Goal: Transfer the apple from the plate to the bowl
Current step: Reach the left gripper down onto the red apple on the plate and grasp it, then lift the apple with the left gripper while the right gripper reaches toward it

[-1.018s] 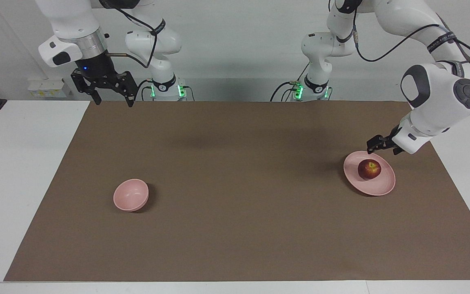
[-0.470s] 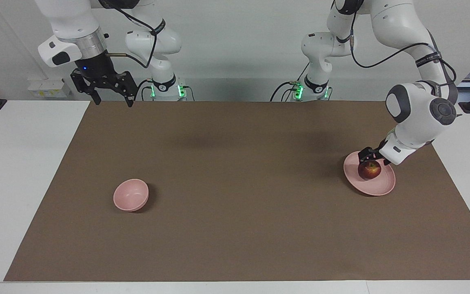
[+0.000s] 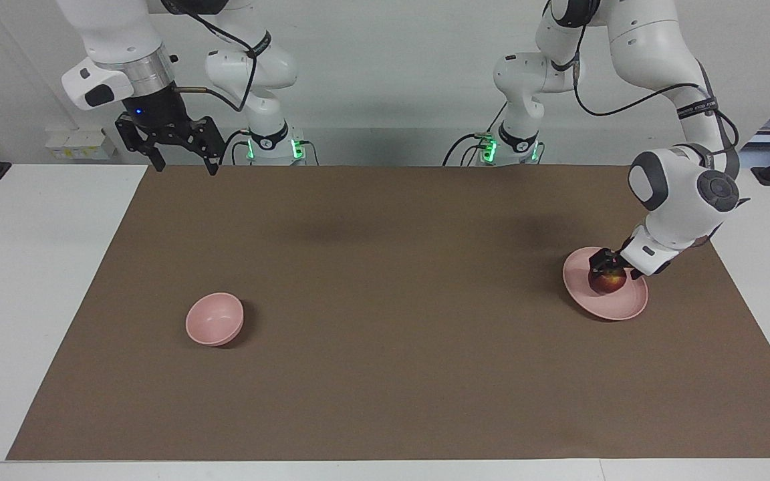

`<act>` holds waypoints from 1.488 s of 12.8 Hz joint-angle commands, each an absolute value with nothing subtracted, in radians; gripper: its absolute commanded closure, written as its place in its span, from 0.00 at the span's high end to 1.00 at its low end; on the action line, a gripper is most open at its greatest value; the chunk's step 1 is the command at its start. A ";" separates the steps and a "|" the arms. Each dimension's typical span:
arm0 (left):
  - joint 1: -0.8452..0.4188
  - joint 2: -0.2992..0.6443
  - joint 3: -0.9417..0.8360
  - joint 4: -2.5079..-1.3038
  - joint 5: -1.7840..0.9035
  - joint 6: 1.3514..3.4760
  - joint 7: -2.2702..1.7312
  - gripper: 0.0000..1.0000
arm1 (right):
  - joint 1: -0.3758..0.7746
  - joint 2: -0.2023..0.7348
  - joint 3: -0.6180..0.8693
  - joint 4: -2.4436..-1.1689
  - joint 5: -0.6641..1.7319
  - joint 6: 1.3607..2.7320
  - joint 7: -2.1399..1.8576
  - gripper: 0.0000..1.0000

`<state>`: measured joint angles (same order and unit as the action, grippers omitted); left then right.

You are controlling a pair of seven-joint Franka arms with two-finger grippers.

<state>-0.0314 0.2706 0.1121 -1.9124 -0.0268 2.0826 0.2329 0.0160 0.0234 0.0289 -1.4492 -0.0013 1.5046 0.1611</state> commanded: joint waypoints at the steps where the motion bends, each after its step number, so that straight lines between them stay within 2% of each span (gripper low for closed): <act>1: -0.023 0.287 0.109 -1.950 -0.032 2.141 0.255 1.00 | 0.002 0.006 0.034 -1.470 0.002 1.525 0.127 1.00; 2: -0.025 0.288 0.109 -1.951 -0.032 2.143 0.255 1.00 | 0.002 0.008 0.034 -1.470 0.002 1.525 0.127 1.00; 3: -0.025 0.288 0.109 -1.951 -0.032 2.143 0.255 0.95 | 0.002 0.006 0.034 -1.470 0.002 1.525 0.127 1.00; 4: -0.026 0.288 0.109 -1.951 -0.032 2.141 0.253 0.71 | 0.002 0.006 0.034 -1.470 0.002 1.525 0.127 1.00; 5: -0.028 0.287 0.109 -1.953 -0.032 2.140 0.250 0.17 | 0.002 0.006 0.034 -1.470 0.002 1.525 0.127 1.00; 6: -0.029 0.287 0.109 -1.953 -0.034 2.132 0.236 0.00 | 0.002 0.006 0.034 -1.470 0.002 1.525 0.127 1.00; 8: -0.035 0.290 0.107 -1.935 -0.047 2.087 0.235 0.00 | 0.002 0.006 0.034 -1.470 0.002 1.525 0.127 1.00; 15: -0.043 0.391 0.107 -1.622 -0.279 1.663 0.045 0.00 | 0.000 0.005 0.029 -1.474 0.003 1.525 0.126 1.00; 19: -0.048 0.400 0.106 -1.598 -0.515 1.543 -0.105 0.00 | 0.002 0.005 0.029 -1.474 0.003 1.525 0.127 1.00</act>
<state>-0.0364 0.3761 0.0959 -1.6385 -0.4173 1.6057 -0.0193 0.0143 0.0233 0.0255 -1.4492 -0.0013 1.5046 0.1611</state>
